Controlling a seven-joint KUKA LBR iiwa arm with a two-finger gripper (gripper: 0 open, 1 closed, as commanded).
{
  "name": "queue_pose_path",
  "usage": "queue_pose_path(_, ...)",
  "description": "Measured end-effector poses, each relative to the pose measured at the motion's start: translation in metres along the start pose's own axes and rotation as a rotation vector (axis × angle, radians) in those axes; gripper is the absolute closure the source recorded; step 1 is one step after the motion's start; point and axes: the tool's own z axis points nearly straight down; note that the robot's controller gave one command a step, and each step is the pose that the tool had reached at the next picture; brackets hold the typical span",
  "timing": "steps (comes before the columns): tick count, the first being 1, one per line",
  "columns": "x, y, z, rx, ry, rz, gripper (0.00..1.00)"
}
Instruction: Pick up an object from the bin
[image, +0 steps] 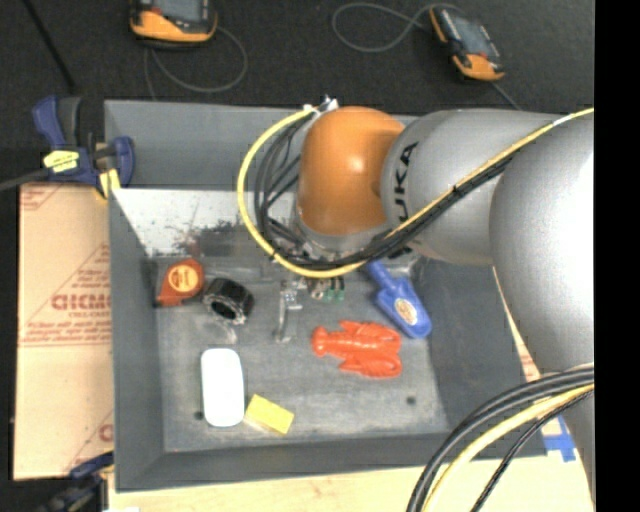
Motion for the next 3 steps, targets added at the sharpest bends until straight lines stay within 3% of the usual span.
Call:
queue_pose_path(1, 0.025, 0.004, 0.042, -0.001, -0.001, -0.222, 0.00)
queue_pose_path(2, -0.007, 0.022, 0.064, -0.002, 0.000, -0.080, 0.00)
queue_pose_path(3, -0.011, 0.049, 0.033, 0.000, 0.003, -0.148, 0.00)
